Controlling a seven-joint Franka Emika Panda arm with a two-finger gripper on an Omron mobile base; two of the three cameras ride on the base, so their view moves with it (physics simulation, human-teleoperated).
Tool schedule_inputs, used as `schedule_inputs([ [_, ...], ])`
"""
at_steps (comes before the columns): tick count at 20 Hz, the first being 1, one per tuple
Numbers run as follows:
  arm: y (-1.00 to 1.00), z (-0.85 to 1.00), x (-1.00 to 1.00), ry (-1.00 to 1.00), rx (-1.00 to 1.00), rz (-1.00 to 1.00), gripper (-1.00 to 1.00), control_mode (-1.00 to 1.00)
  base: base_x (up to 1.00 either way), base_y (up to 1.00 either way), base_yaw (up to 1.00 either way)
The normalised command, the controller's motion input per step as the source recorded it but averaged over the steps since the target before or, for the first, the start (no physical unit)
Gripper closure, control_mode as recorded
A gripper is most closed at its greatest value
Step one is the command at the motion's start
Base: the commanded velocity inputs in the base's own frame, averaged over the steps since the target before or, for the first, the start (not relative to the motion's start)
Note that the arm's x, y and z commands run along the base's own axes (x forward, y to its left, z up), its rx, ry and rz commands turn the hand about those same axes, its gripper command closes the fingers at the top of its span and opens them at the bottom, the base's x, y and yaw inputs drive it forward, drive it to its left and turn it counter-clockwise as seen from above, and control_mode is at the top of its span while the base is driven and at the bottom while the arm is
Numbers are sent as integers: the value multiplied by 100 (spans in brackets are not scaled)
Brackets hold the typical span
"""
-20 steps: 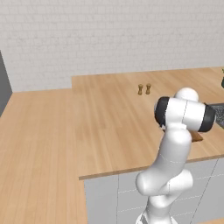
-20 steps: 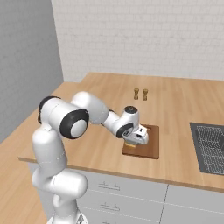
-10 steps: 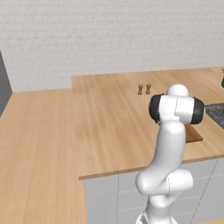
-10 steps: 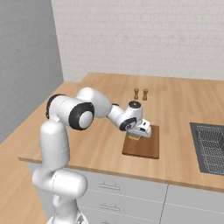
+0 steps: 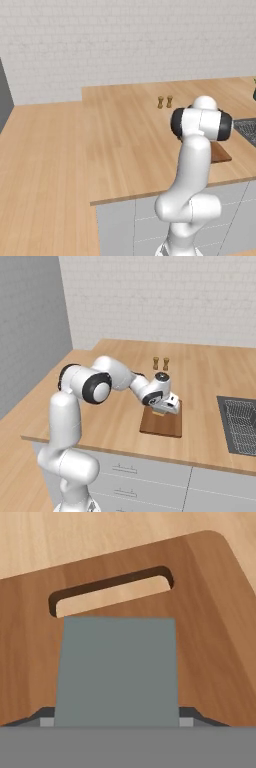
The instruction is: Pick up the sponge from the counter and clean the cutting board by briefly scrubbing or pressing down on the cutting board. Once finished, release the sponge.
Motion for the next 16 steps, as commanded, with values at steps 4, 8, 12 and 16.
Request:
schedule_inputs([
  [4, -13, -36, -66, 4, 0, 0, 100, -100, 0, 0, 0],
  [8, 0, -27, -83, 10, 0, 0, 100, -100, 0, 0, 0],
  [12, 0, -18, -96, 12, 0, 0, 100, -100, 0, 0, 0],
  [16, 0, -18, -79, 11, 0, 0, 100, -100, 0, 0, 0],
])
